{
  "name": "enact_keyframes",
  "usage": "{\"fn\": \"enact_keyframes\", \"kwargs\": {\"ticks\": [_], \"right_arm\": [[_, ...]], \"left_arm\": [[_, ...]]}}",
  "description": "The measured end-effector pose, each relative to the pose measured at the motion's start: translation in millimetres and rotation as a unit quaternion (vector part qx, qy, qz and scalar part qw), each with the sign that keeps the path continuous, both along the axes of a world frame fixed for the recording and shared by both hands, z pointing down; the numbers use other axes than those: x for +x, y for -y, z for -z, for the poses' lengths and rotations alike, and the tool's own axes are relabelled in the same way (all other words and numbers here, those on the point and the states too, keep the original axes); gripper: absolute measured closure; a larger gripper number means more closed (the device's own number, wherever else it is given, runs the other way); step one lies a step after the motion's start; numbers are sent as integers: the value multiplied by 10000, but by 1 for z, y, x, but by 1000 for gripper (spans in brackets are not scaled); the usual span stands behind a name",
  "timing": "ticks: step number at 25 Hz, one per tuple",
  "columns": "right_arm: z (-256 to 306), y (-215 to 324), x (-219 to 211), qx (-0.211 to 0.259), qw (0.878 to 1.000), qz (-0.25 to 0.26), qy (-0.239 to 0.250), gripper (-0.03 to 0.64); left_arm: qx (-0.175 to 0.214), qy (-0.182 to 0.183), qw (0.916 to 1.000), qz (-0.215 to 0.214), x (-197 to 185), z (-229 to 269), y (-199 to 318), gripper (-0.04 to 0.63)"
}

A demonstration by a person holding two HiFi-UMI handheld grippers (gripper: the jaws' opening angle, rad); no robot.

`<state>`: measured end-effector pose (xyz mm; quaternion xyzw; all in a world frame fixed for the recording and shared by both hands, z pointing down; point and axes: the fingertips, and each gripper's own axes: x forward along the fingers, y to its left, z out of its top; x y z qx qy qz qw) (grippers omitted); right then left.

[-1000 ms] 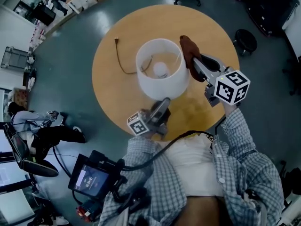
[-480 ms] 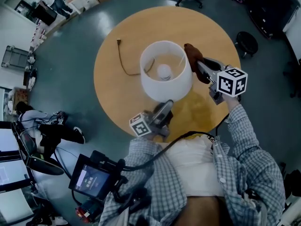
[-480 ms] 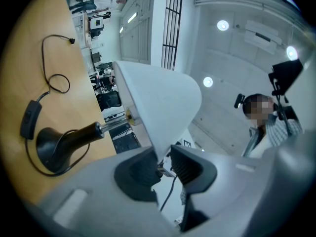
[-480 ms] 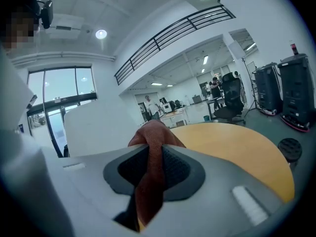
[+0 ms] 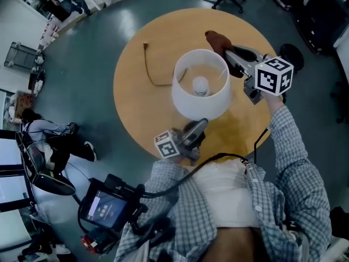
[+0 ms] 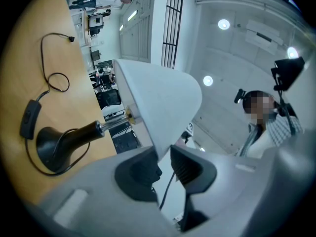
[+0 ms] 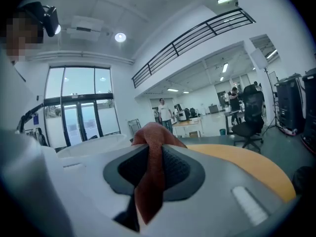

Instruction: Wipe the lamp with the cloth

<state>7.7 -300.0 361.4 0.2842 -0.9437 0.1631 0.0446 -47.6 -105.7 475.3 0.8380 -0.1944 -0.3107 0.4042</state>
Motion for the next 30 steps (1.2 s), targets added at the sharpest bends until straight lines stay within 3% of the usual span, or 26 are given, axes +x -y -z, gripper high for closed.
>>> {"fn": "enact_keyframes", "kwargs": {"ticks": [5, 10, 17, 22, 30], "right_arm": [[42, 2, -20, 262, 9985, 252, 399, 537], [10, 14, -25, -71, 9992, 314, 251, 537], [-56, 31, -27, -650, 9958, 482, -433, 537], [-58, 32, -39, -667, 9901, 986, -745, 538], [-51, 31, -74, -355, 9618, 2104, -1712, 537]], "left_arm": [[-10, 3, 10000, -33, 2, 0, 0, 517], [-34, -13, 10000, -56, 4, -1, -2, 522], [-33, 4, 10000, -71, 5, 1, -3, 523], [-31, 8, 10000, -73, 6, 1, -4, 523], [-30, 22, 10000, -80, 8, 0, -3, 523]]}}
